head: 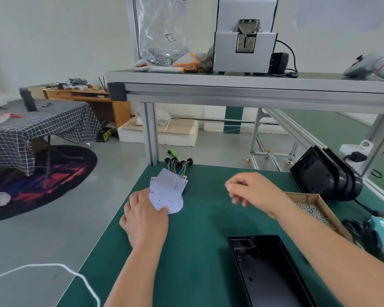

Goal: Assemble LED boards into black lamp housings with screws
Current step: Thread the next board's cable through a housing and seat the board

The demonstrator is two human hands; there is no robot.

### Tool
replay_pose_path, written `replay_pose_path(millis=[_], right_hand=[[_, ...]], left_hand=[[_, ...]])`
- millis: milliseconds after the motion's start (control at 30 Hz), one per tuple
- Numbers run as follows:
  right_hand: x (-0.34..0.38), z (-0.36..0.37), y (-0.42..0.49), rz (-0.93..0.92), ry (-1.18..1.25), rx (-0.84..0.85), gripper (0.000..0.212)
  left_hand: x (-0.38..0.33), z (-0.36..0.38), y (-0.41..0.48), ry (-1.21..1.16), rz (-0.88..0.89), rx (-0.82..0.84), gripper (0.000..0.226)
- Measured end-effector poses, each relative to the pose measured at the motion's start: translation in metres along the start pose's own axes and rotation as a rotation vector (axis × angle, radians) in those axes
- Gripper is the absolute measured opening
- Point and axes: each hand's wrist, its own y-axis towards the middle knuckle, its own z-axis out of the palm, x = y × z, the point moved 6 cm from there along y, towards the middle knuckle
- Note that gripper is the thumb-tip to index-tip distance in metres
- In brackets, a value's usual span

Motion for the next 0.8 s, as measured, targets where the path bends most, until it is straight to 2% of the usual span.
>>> replay_pose_path(millis=[100,233,333,433,467,533,600,667,733,800], right_hand=[[0.004,0.041,0.051,0.040,0.002,0.040,0.022],[0.008,0.077,0.082,0.050,0.044,0.081,0.042],[0.008,0.084,0.094,0.077,0.121,0.072,0.046],[0.004,0.079,0.097,0.163,0.431,0.047,0.047],[0.002,0.074,0.097,0.175,0.516,0.019,0.046],[-0.002,0.062,0.096,0.166,0.540,-0.040,0.038],[-0.007,0.053,0.090,0.164,0.510,-0.055,0.020],[-0.014,0.048,0.081,0.182,0.520,-0.029,0.016],[-0.020,0.050,0.069,0.200,0.530,0.015,0.011],[-0.026,0.055,0.060,0.192,0.507,0.056,0.013]], left_hand=[[0.000,-0.003,0.001,-0.222,0.001,-0.021,0.069],[-0.016,-0.004,-0.007,-0.616,0.035,0.067,0.071],[-0.024,0.004,-0.011,-0.830,0.030,0.211,0.063],[-0.026,0.015,-0.012,-1.028,-0.002,0.457,0.051],[-0.027,0.019,-0.015,-1.051,-0.018,0.543,0.049],[-0.029,0.026,-0.021,-1.010,-0.012,0.676,0.046],[-0.030,0.030,-0.025,-0.941,0.020,0.759,0.042],[-0.031,0.029,-0.025,-0.912,0.033,0.802,0.032],[-0.030,0.024,-0.024,-0.910,-0.009,0.753,0.017],[-0.025,0.018,-0.019,-0.812,-0.054,0.593,0.026]])
